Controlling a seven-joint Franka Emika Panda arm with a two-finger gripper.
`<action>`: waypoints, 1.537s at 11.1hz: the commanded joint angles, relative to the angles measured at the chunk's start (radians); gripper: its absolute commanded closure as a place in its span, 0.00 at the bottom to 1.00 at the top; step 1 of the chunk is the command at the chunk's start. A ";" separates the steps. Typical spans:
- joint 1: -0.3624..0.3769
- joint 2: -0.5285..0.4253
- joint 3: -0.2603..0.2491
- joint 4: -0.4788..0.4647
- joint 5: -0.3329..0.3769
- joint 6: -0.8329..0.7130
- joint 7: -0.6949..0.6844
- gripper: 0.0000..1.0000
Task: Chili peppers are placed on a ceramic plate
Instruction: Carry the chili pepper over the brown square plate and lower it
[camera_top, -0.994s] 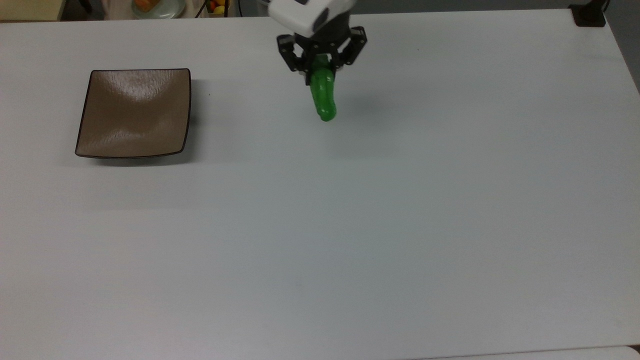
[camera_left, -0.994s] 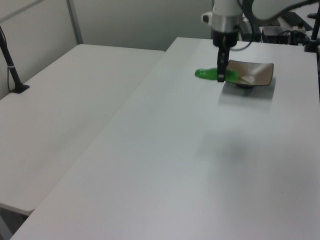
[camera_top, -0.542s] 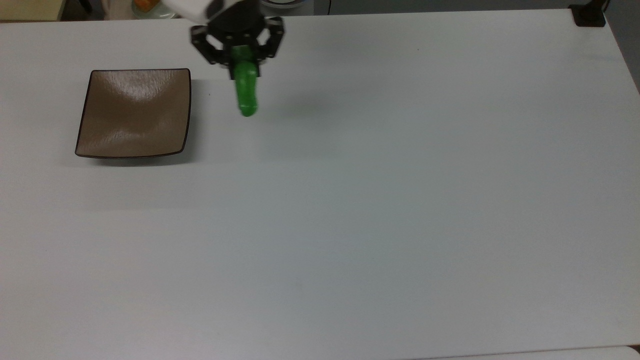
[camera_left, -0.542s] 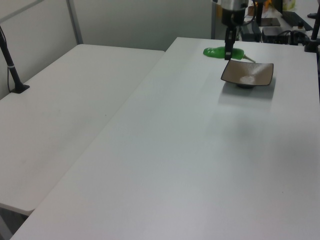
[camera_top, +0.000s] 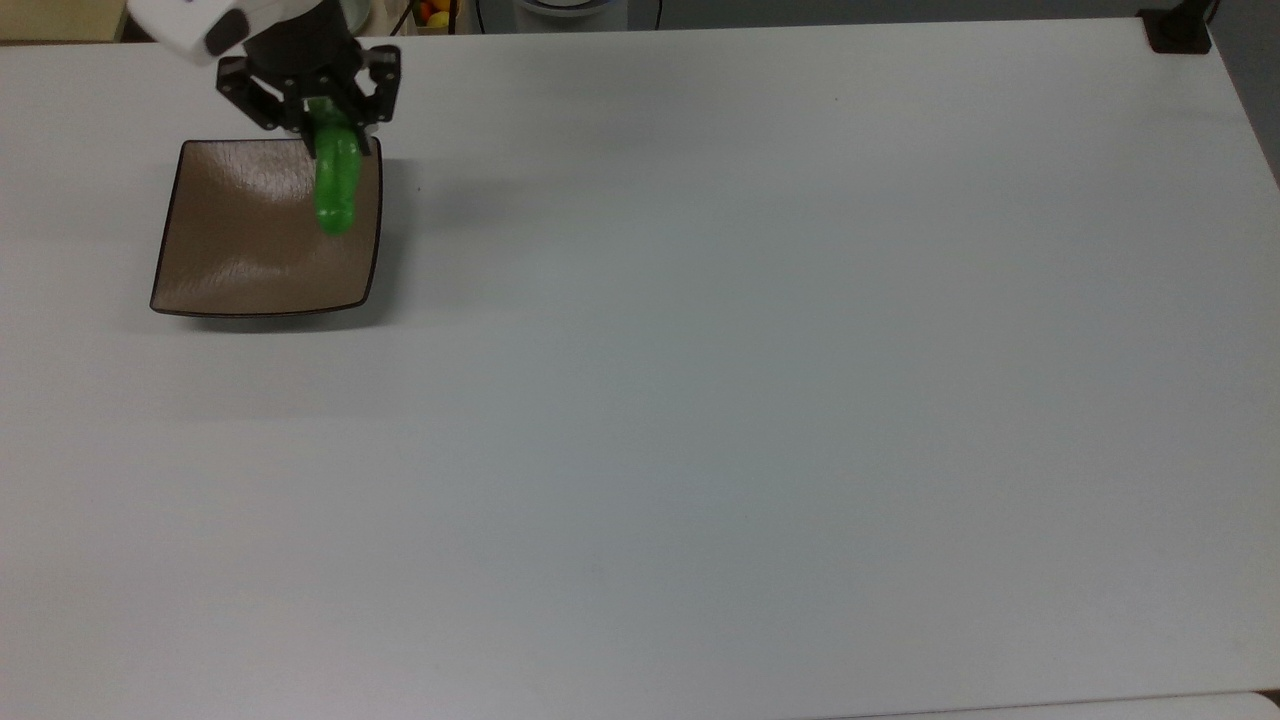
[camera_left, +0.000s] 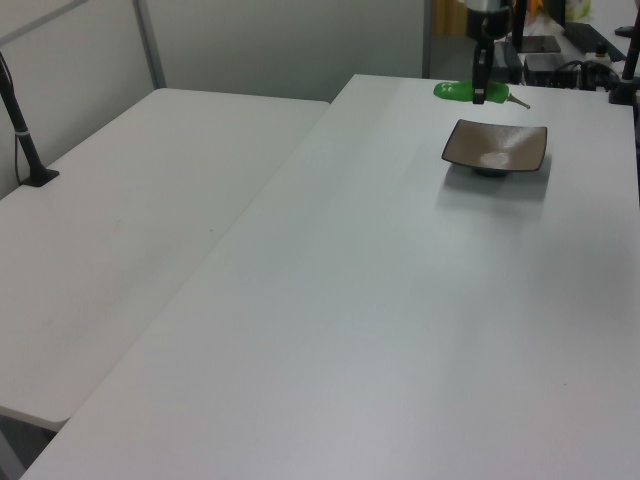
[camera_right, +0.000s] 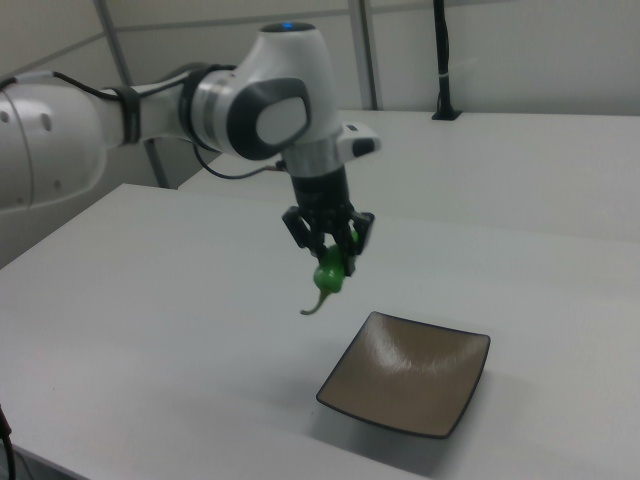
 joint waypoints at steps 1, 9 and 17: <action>-0.046 0.059 -0.009 -0.009 0.017 0.078 -0.030 0.94; -0.072 0.152 -0.056 -0.089 0.003 0.215 -0.029 0.94; -0.081 0.167 -0.058 -0.167 -0.001 0.313 -0.029 0.91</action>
